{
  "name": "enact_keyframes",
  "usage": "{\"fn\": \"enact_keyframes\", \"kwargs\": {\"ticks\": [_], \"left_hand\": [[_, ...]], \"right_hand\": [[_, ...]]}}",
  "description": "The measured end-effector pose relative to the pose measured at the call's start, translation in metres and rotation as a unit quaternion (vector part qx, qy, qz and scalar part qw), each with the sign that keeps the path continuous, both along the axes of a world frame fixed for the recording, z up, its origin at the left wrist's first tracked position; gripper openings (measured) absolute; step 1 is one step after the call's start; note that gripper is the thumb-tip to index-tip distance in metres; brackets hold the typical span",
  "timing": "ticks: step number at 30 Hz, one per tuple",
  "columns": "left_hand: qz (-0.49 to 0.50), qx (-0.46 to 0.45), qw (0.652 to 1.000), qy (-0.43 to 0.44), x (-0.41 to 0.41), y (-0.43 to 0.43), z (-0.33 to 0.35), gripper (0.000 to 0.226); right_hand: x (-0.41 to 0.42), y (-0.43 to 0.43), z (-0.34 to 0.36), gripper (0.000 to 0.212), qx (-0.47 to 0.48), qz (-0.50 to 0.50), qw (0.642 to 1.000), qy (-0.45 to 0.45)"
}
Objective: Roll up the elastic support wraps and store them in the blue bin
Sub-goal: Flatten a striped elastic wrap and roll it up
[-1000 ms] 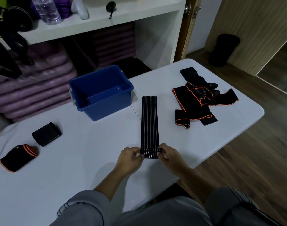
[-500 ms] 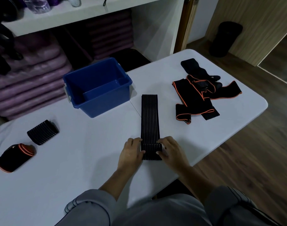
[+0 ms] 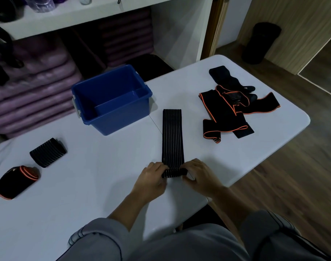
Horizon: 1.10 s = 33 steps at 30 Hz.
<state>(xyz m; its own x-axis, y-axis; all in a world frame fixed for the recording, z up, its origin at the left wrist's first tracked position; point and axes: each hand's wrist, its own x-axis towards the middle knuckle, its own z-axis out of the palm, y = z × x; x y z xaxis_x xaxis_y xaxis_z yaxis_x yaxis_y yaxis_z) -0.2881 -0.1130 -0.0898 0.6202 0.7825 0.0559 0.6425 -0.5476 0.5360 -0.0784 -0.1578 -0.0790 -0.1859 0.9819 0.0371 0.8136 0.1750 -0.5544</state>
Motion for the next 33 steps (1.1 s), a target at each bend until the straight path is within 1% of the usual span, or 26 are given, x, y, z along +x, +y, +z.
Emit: {"fn": "enact_keyframes", "kwargs": {"ticks": [2,4,6,8,10,12,14,15,17,19,20,22,24,25,26,27,29,30,33], "left_hand": [[0.068,-0.082,0.994,-0.034,0.004,0.001,0.005,0.022],[0.136,-0.157,0.976,-0.059,0.009,0.002,0.009,0.013],[0.185,-0.200,0.959,-0.076,0.014,0.002,0.010,0.017],[0.218,-0.222,0.947,-0.074,0.019,0.002,0.010,0.022],[0.231,-0.222,0.945,-0.066,0.022,0.002,0.009,0.025],[0.233,-0.200,0.950,-0.056,0.026,0.001,0.008,0.028],[0.234,-0.161,0.958,-0.046,0.026,0.001,0.008,0.035],[0.227,-0.130,0.965,-0.036,0.025,0.002,0.007,0.039],[0.185,-0.064,0.981,-0.010,0.020,0.004,0.004,0.045],[0.108,0.005,0.994,0.001,0.015,0.006,0.001,0.041],[0.076,0.033,0.997,0.003,0.012,0.006,-0.001,0.039],[0.040,0.055,0.998,0.016,0.004,0.007,-0.006,0.044],[0.012,0.042,0.998,0.055,-0.002,0.008,-0.006,0.057],[0.002,0.040,0.996,0.076,-0.003,0.010,-0.006,0.063],[-0.005,0.032,0.996,0.088,-0.003,0.012,-0.005,0.065],[-0.005,0.022,0.996,0.083,-0.002,0.013,-0.003,0.063],[0.026,-0.009,0.999,0.030,0.003,0.015,0.000,0.053],[0.055,-0.044,0.997,-0.003,0.005,0.017,0.005,0.047],[0.146,-0.180,0.970,-0.073,0.012,0.021,0.016,0.031]], "right_hand": [[-0.004,0.001,0.004,0.021,-0.031,-0.043,0.997,0.054],[-0.010,0.003,0.005,0.021,-0.061,-0.085,0.989,0.105],[-0.014,0.004,0.001,0.026,-0.078,-0.119,0.983,0.117],[-0.017,0.006,-0.002,0.029,-0.087,-0.148,0.978,0.118],[-0.018,0.009,-0.005,0.031,-0.094,-0.183,0.971,0.123],[-0.019,0.012,-0.006,0.031,-0.104,-0.207,0.966,0.115],[-0.019,0.013,-0.005,0.034,-0.085,-0.211,0.969,0.098],[-0.018,0.011,-0.004,0.036,-0.057,-0.203,0.974,0.088],[-0.014,0.008,-0.006,0.034,0.022,-0.137,0.988,0.062],[-0.007,0.004,-0.011,0.026,0.070,-0.057,0.995,0.028],[-0.004,0.003,-0.012,0.026,0.064,-0.036,0.997,0.011],[0.001,0.000,-0.012,0.042,0.020,-0.015,1.000,-0.015],[0.004,0.000,-0.013,0.056,-0.005,0.008,0.999,-0.037],[0.005,0.001,-0.013,0.058,-0.006,0.018,0.999,-0.042],[0.005,0.003,-0.012,0.057,-0.001,0.019,0.999,-0.037],[0.004,0.005,-0.011,0.054,0.004,0.007,1.000,-0.020],[0.002,0.009,-0.007,0.045,0.006,-0.034,0.999,0.032],[0.000,0.010,-0.004,0.041,-0.004,-0.055,0.997,0.058],[-0.005,0.014,0.002,0.032,-0.066,-0.110,0.983,0.129]]}}
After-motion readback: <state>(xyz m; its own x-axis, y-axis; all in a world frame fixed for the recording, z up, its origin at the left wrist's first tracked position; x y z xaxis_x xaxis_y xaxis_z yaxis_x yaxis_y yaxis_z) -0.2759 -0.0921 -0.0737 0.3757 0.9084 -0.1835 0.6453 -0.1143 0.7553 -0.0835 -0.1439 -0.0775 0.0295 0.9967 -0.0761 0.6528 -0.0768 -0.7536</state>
